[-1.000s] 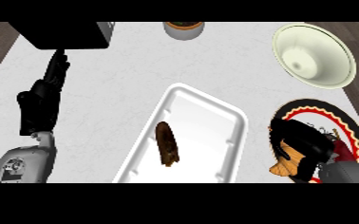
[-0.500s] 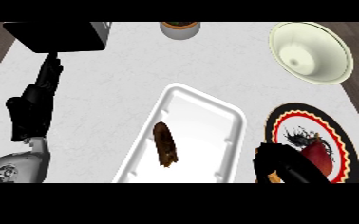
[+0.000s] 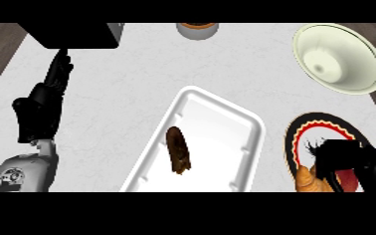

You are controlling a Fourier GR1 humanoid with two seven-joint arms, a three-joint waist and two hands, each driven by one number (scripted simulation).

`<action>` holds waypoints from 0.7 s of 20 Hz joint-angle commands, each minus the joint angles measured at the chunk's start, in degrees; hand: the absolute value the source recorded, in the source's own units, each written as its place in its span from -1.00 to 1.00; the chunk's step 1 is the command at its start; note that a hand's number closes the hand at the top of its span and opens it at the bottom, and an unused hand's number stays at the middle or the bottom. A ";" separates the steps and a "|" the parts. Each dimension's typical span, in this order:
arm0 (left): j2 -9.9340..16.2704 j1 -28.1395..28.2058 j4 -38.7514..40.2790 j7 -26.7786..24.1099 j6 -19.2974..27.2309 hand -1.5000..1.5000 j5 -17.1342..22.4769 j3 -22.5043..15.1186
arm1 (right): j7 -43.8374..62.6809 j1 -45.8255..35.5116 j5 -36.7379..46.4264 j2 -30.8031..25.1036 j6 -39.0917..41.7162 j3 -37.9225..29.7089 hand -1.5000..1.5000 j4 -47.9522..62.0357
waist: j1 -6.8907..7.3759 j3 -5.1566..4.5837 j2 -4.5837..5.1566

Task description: Pick the croissant from the plate and place it in the bowl

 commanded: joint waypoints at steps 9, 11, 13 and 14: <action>-1.17 -1.01 0.90 -0.65 -0.93 0.00 -0.47 -0.77 | -2.41 -25.64 -7.93 -5.31 -3.72 -17.95 1.00 30.76 | 1.52 0.12 0.39; -2.47 -3.14 2.59 0.68 0.53 0.00 -1.78 -1.57 | -3.16 -31.46 -9.70 -6.20 -4.59 -19.72 1.00 37.13 | 1.55 0.13 0.48; -0.61 -0.71 -0.18 -0.75 -1.40 0.00 0.21 0.26 | -7.31 -34.42 -11.05 -9.85 -3.94 -22.90 1.00 45.21 | 1.87 0.13 0.43; -0.87 -1.97 0.49 -0.11 -0.76 0.00 -0.82 -0.25 | -10.80 -34.99 -7.09 -11.74 -7.07 -23.02 1.00 47.28 | 1.88 0.15 0.51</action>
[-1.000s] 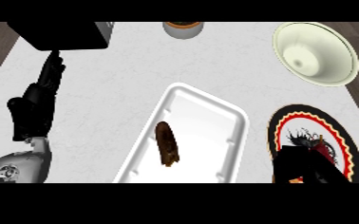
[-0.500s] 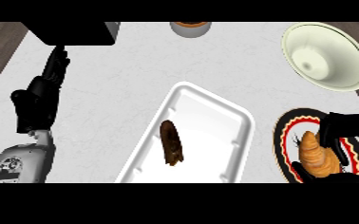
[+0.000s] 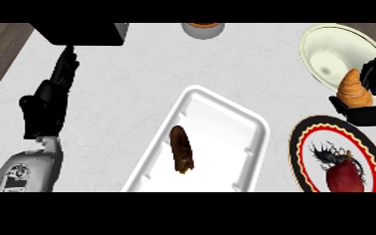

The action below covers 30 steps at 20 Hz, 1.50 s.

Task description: Pick the croissant from the plate and place it in the bowl

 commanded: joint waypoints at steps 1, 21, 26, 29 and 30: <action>-0.87 -1.21 3.68 -2.62 0.90 0.00 -0.59 0.37 | -9.16 -7.15 4.50 -3.81 -6.07 -2.23 1.00 15.22 | 0.25 0.02 0.27; -2.21 -3.13 2.74 -2.16 -0.76 0.00 -0.58 -2.19 | -23.32 -28.90 17.20 -12.90 -23.45 -5.17 -1.00 66.36 | 4.54 0.35 2.00; -2.11 -5.59 2.30 -0.53 -0.40 0.00 -1.17 -2.33 | -27.72 -31.07 14.79 -10.39 -19.54 -6.74 -1.00 70.09 | 5.15 0.50 2.28; -1.74 -3.26 2.49 -1.87 -1.05 0.00 -0.29 -1.66 | -32.93 -30.64 11.90 -12.58 -16.05 -9.58 -1.00 71.42 | 4.45 0.47 2.10; -2.20 -4.07 2.06 -1.49 -0.21 0.00 -0.91 -1.91 | -33.90 -30.99 10.42 -13.96 -14.46 -11.07 -1.00 71.63 | 4.13 0.52 2.08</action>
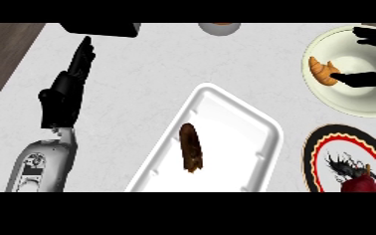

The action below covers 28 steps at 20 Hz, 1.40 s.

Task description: Pick the croissant from the plate and place it in the bowl

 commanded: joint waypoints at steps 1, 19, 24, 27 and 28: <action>-0.03 -1.28 -0.32 0.96 -0.17 0.00 0.54 0.38 | -3.90 -1.73 -3.20 -1.10 3.67 -3.11 -1.00 2.72 | -0.32 0.03 -0.04; 2.19 1.38 -1.15 -0.22 -1.45 0.00 2.17 3.20 | -10.61 5.53 -10.47 -17.01 32.09 -10.09 -1.00 9.01 | -1.95 0.11 -0.64; 1.40 3.65 -0.44 -1.63 -0.76 0.00 0.84 2.12 | -14.59 9.72 -9.98 -17.50 37.14 -8.61 -1.00 7.54 | -2.77 0.11 -0.92; 1.08 3.46 -0.84 -1.11 0.18 0.00 0.57 2.50 | -16.86 12.31 -10.36 -15.94 36.52 -8.39 -1.00 6.87 | -3.10 0.10 -1.12; -0.07 4.21 -0.62 -1.46 0.14 0.00 0.52 1.36 | -16.95 12.84 -11.00 -16.77 36.53 -8.95 -1.00 6.77 | -3.25 0.16 -1.01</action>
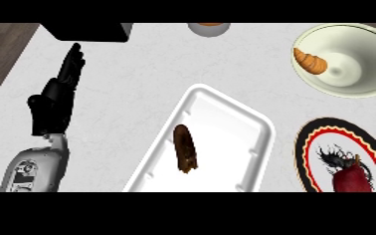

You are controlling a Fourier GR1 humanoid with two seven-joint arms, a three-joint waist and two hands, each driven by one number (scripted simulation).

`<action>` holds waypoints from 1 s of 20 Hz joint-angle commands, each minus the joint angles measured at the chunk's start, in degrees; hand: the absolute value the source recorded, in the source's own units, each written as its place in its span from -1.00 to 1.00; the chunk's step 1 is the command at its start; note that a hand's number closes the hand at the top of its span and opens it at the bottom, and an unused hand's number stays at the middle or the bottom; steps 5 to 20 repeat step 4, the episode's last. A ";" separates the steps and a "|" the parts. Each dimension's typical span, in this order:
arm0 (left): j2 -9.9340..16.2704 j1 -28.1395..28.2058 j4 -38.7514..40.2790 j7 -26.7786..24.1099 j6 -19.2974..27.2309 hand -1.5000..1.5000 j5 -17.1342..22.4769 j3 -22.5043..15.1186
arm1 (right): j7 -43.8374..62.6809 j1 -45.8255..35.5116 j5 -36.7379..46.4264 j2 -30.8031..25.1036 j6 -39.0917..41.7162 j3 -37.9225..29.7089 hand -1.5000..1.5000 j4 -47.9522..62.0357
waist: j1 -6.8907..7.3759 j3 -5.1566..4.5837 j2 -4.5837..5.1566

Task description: Pick the croissant from the plate and place it in the bowl

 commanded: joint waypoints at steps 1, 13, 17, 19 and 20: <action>-0.12 0.14 0.93 -1.56 0.14 0.00 0.22 0.44 | -7.79 1.64 -0.24 -0.71 9.72 0.53 -1.00 -0.71 | -0.11 -0.06 -0.03; 0.47 -1.33 1.60 -0.12 0.21 0.00 0.46 1.45 | -10.42 4.71 -0.69 0.55 10.40 0.87 -1.00 -1.13 | -1.04 -0.03 -0.13; 0.47 -1.33 1.60 -0.12 0.21 0.00 0.46 1.45 | -10.42 4.71 -0.69 0.55 10.40 0.87 -1.00 -1.13 | -1.04 -0.03 -0.13; 0.47 -1.33 1.60 -0.12 0.21 0.00 0.46 1.45 | -10.42 4.71 -0.69 0.55 10.40 0.87 -1.00 -1.13 | -1.04 -0.03 -0.13; 0.47 -1.33 1.60 -0.12 0.21 0.00 0.46 1.45 | -10.42 4.71 -0.69 0.55 10.40 0.87 -1.00 -1.13 | -1.04 -0.03 -0.13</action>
